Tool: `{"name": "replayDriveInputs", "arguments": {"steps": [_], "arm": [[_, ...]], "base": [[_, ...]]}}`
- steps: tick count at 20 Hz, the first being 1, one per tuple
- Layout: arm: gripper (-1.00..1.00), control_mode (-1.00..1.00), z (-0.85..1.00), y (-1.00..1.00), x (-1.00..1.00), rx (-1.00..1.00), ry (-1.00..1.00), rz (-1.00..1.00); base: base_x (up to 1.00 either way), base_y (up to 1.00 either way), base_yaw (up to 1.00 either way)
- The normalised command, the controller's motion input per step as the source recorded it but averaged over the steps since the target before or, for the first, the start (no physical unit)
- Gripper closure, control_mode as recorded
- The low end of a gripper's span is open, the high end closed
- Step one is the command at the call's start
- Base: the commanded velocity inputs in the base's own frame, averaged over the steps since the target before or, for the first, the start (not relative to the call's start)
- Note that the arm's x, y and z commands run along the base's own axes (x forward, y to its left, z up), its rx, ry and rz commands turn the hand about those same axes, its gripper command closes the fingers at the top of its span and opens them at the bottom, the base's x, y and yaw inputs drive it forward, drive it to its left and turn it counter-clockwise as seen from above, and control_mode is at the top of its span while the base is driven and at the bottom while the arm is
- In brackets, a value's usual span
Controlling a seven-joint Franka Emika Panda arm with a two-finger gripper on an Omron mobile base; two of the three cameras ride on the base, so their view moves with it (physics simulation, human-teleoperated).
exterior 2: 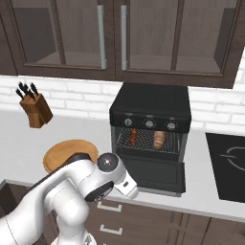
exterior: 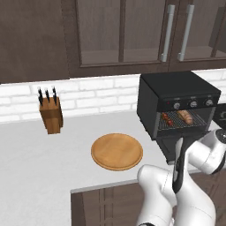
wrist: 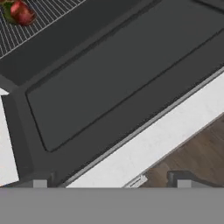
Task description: Pick up the kebab skewer and baguette bread, and place them inside the toaster oven. Close the toaster oven door and start by setting the timer.
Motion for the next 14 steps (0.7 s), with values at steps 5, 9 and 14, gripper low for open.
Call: {"name": "replayDriveInputs", "arguments": {"steps": [5, 9, 14], "arm": [[-1.0, -1.0, -0.02, -0.06, 0.0, -0.25, 0.26, 0.14], [-1.0, -1.0, -0.46, -0.11, -0.33, -0.04, 0.07, 0.23], [-1.0, -1.0, -0.5, 0.0, -0.06, 0.0, 0.0, 0.19]], "base": [[0.0, 0.0, 0.0], [0.0, 0.0, 0.0], [0.0, 0.0, 0.0]]}}
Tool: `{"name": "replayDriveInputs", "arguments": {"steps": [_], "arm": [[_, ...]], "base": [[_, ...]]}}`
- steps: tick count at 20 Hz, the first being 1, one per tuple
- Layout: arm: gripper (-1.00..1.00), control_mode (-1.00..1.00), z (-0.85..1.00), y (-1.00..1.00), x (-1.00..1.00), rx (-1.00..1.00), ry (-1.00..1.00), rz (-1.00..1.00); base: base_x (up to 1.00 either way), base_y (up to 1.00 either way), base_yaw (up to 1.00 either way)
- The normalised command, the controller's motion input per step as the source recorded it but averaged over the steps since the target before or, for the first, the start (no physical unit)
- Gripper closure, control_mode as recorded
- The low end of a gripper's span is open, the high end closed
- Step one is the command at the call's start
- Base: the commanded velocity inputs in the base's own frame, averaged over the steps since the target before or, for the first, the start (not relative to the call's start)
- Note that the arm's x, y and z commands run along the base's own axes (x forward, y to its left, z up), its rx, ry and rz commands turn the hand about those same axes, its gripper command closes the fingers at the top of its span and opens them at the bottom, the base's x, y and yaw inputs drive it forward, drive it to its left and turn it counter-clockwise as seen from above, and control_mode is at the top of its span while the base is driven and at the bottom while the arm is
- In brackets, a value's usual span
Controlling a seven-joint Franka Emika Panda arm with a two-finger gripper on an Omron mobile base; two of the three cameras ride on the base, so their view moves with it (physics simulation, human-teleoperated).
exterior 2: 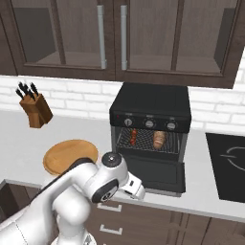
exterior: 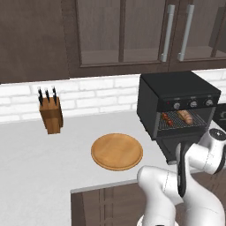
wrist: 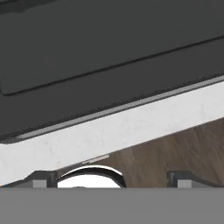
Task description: Pick up the kebab skewer and baguette bread, and place them inside the toaster oven. Close the toaster oven door and start by setting the timer.
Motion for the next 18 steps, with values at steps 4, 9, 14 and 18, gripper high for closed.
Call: {"name": "replayDriveInputs", "arguments": {"steps": [4, 9, 14, 18], "arm": [[-1.0, -1.0, -0.47, 0.0, 0.19, 0.0, 0.0, 0.14], [-1.0, -1.0, -0.4, 0.04, 0.43, 0.0, 0.0, 0.1], [-1.0, -1.0, -0.36, 0.2, 0.17, 0.0, 0.0, 0.05], [-1.0, -1.0, -0.23, 0.46, 0.08, 0.0, 0.0, 0.0]], "base": [[0.0, 0.0, 0.0], [0.0, 0.0, 0.0], [0.0, 0.0, 0.0], [0.0, 0.0, 0.0]]}}
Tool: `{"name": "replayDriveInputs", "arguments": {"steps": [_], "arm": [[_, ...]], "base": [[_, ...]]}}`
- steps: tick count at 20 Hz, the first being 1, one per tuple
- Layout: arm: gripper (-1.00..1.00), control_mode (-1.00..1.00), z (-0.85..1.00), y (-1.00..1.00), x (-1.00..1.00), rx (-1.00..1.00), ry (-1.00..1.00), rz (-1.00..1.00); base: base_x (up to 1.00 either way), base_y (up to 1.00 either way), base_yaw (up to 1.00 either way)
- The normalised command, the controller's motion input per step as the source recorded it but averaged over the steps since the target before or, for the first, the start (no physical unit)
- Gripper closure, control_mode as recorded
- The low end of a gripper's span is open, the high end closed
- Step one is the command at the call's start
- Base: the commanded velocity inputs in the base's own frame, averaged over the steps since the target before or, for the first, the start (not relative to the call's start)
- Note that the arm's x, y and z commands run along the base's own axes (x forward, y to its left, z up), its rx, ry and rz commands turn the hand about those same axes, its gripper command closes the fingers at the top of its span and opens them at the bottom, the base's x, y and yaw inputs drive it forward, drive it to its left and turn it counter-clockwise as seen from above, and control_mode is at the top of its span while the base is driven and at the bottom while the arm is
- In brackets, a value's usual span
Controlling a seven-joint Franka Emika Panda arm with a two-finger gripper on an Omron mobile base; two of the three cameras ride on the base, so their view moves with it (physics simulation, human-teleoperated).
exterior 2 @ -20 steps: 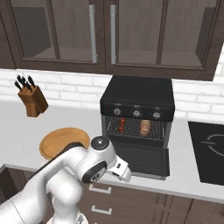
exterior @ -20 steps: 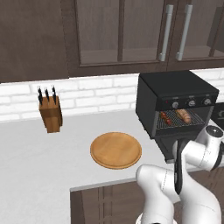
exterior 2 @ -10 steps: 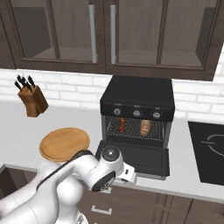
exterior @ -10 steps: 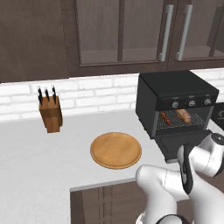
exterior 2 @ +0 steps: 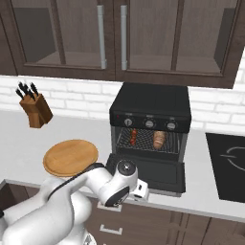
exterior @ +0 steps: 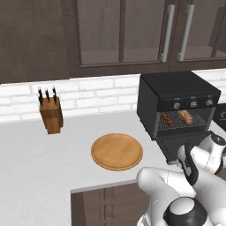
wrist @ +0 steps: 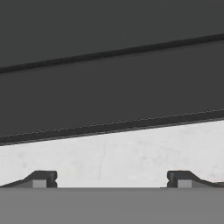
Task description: Pick up the kebab skewer and baguette bread, and place them inside the toaster oven. Close the toaster oven door and start by setting the timer.
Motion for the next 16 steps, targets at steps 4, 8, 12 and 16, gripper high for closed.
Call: {"name": "replayDriveInputs", "arguments": {"steps": [4, 8, 12, 16], "arm": [[-1.0, -1.0, -0.11, 0.52, 0.2, 0.0, 0.0, 0.0], [-1.0, -1.0, -0.26, 0.48, 0.11, 0.0, -0.05, 0.0], [-1.0, -1.0, -0.33, 0.61, 0.0, -0.02, -0.07, 0.0], [-1.0, -1.0, -0.25, 0.72, 0.04, -0.04, -0.06, 0.0]], "base": [[0.0, 0.0, 0.0], [0.0, 0.0, 0.0], [0.0, 0.0, 0.0], [0.0, 0.0, 0.0]]}}
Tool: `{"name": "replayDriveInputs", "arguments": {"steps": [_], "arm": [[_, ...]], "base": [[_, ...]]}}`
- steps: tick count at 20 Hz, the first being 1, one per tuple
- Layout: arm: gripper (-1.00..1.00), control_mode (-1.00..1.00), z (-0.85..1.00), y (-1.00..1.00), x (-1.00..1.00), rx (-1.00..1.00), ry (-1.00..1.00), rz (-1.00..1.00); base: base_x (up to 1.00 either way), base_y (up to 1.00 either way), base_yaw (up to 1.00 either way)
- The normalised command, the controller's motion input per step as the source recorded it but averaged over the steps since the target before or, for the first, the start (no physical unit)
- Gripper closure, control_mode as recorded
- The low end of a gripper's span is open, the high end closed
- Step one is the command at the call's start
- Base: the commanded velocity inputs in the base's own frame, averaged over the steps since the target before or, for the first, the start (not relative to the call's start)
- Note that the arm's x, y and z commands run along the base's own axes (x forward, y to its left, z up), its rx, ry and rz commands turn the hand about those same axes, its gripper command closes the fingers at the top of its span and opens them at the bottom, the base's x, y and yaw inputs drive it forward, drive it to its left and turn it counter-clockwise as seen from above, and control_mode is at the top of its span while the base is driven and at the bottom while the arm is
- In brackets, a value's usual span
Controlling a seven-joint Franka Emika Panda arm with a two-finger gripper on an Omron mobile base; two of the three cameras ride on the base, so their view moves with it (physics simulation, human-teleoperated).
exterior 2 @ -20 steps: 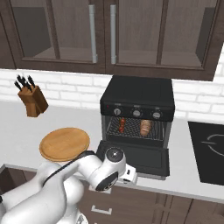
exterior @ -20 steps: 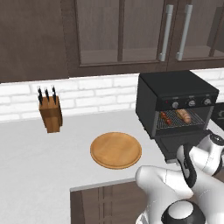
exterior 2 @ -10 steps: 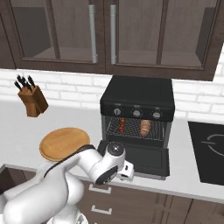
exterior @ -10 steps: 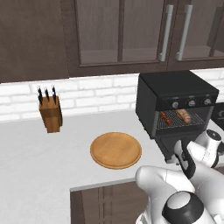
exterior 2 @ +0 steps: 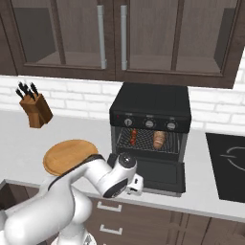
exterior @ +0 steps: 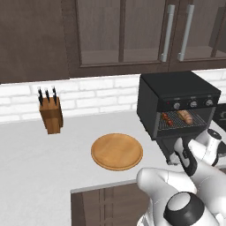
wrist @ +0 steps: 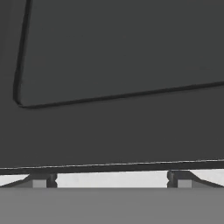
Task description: Pick up the kebab skewer and baguette bread, and place them inside the toaster oven. Close the toaster oven door and start by setting the timer.
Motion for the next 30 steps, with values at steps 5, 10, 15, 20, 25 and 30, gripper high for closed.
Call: {"name": "replayDriveInputs", "arguments": {"steps": [5, 10, 15, 20, 25, 30], "arm": [[-1.0, -1.0, -0.27, 0.84, 0.04, -0.09, -0.05, -0.05], [-1.0, -1.0, -0.29, 0.77, 0.0, -0.16, -0.04, -0.11], [-1.0, -1.0, -0.46, 0.63, 0.0, -0.13, -0.03, -0.13], [-1.0, -1.0, -0.78, 0.44, 0.0, -0.09, -0.05, -0.12], [-1.0, -1.0, -0.95, 0.31, 0.0, -0.03, -0.16, -0.07], [-1.0, -1.0, -0.69, 0.47, 0.0, 0.0, -0.22, 0.0]], "base": [[0.0, 0.0, 0.0], [0.0, 0.0, 0.0], [0.0, 0.0, 0.0], [0.0, 0.0, 0.0], [0.0, 0.0, 0.0], [0.0, 0.0, 0.0]]}}
